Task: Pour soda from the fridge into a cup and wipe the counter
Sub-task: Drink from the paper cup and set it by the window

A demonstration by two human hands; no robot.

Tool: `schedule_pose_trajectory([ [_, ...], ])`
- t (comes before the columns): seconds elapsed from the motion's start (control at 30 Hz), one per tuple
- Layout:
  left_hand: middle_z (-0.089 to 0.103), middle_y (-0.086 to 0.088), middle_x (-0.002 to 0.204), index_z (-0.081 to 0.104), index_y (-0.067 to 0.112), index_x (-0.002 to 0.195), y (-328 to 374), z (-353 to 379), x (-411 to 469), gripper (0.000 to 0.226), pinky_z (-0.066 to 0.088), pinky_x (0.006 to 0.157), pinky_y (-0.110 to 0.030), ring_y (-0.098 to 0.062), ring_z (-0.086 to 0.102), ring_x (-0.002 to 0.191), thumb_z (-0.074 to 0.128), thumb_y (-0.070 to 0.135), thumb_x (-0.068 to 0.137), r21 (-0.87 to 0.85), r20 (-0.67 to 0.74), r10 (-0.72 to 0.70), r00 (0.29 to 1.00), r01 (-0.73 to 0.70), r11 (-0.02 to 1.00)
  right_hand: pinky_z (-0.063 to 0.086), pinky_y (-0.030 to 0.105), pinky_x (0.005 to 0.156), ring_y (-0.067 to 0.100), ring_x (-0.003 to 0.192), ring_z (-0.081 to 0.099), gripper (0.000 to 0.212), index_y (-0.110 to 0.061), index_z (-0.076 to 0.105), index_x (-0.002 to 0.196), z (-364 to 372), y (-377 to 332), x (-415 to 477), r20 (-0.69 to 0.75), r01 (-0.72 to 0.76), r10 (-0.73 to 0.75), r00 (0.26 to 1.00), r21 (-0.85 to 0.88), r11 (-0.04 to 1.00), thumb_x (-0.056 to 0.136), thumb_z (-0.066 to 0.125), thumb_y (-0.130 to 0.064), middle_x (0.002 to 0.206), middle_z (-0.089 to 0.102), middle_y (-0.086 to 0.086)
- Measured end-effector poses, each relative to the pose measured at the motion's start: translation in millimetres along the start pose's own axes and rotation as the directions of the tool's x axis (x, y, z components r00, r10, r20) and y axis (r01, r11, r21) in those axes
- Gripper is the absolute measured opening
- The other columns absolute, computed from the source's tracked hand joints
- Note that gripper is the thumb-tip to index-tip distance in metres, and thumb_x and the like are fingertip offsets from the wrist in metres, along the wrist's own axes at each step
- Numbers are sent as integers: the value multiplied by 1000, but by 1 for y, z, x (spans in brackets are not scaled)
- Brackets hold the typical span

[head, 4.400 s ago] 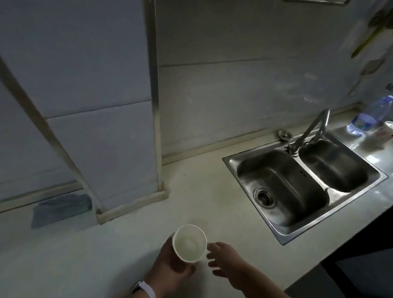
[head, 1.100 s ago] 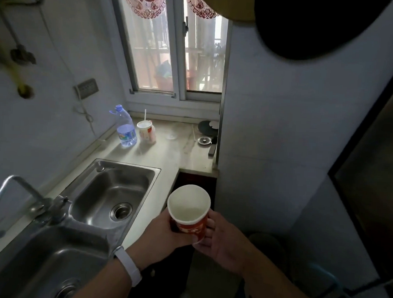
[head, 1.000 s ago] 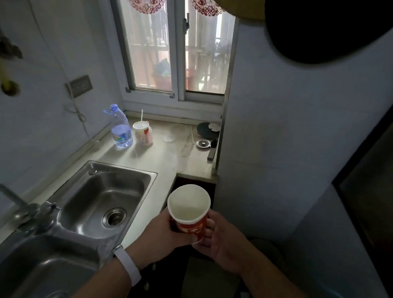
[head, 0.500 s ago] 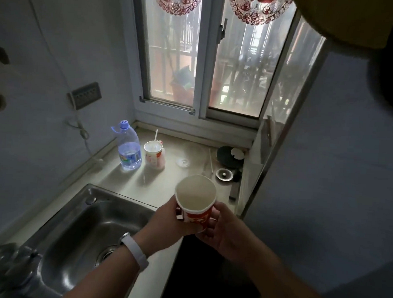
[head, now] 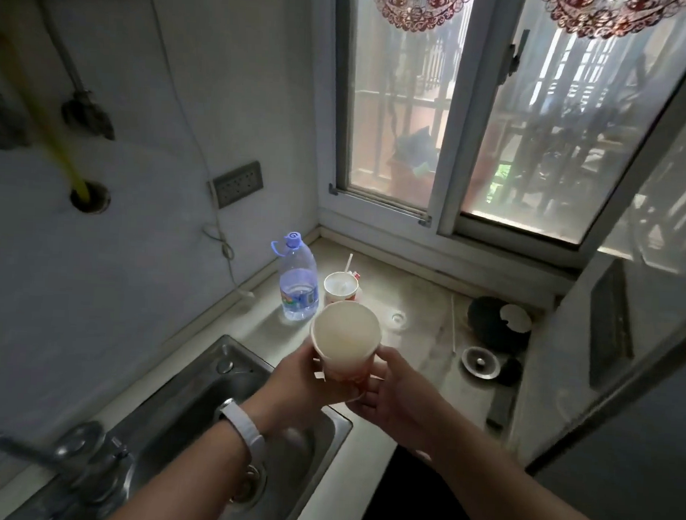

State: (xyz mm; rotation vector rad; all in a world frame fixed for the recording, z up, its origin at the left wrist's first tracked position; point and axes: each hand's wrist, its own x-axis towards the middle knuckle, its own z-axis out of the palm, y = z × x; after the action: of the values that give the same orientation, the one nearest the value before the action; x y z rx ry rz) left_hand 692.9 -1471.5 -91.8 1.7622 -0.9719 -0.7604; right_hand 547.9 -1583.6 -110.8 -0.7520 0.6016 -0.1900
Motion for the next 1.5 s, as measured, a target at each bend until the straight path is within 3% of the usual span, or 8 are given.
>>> schedule_pose_trajectory([
  [0.3,75,2,95,65,20,110,-31,5,88,60,56,73,-21,-6,69,86,95,20,57,21,-165,-189,968,195,981,55,32,81,24,85,64,93,5,47,136,-36,-43,120,104,-179,183,978,-42,983,66,74,-50,106,60,20],
  [0.4,74,0,94,63,15,110,-36,10,108,61,54,70,-17,-6,65,81,92,9,56,-33,-220,-241,945,240,970,56,31,80,22,80,66,80,0,50,134,-44,-50,146,122,-232,235,964,-38,972,73,70,-48,103,62,17],
  [0.7,74,3,98,62,15,113,-61,16,126,72,49,68,-14,-6,67,85,89,29,48,-88,-208,-320,924,309,947,57,33,76,21,75,68,67,-2,49,136,-53,-42,167,95,-280,276,956,31,959,82,63,-38,95,66,16],
  [0.9,73,6,99,60,22,108,-78,21,135,70,54,90,-37,-15,68,92,86,41,46,-88,-217,-300,929,287,954,56,32,78,20,73,67,46,-8,60,118,-51,-43,177,62,-284,286,956,-39,958,86,63,-41,89,66,13],
  [1.13,72,-6,103,57,21,112,-115,18,143,73,58,86,-46,-26,69,99,88,33,47,-177,-236,-393,889,358,917,48,31,83,19,86,64,32,-16,65,108,-56,-36,197,-53,-290,286,957,-185,939,88,61,-40,97,67,8],
  [1.27,73,-1,103,57,21,117,-147,21,152,73,58,85,-48,-20,70,97,89,24,51,-167,-244,-397,885,364,916,48,31,86,17,95,63,26,-18,69,107,-56,-30,211,-163,-290,257,953,-226,930,90,59,-34,104,66,3],
  [1.4,72,1,107,54,22,123,-165,26,162,78,58,87,-42,-16,69,98,88,23,53,-159,-259,-406,876,376,913,48,31,90,16,99,61,25,-19,70,107,-61,-24,228,-223,-314,267,937,-213,925,89,60,-32,105,66,1],
  [1.5,69,3,108,51,20,126,-172,31,169,75,51,78,-10,-5,66,95,88,11,61,-129,-262,-413,872,392,911,49,30,87,16,100,61,29,-18,71,111,-66,-19,238,-246,-328,271,931,-232,916,88,61,-33,106,66,0],
])
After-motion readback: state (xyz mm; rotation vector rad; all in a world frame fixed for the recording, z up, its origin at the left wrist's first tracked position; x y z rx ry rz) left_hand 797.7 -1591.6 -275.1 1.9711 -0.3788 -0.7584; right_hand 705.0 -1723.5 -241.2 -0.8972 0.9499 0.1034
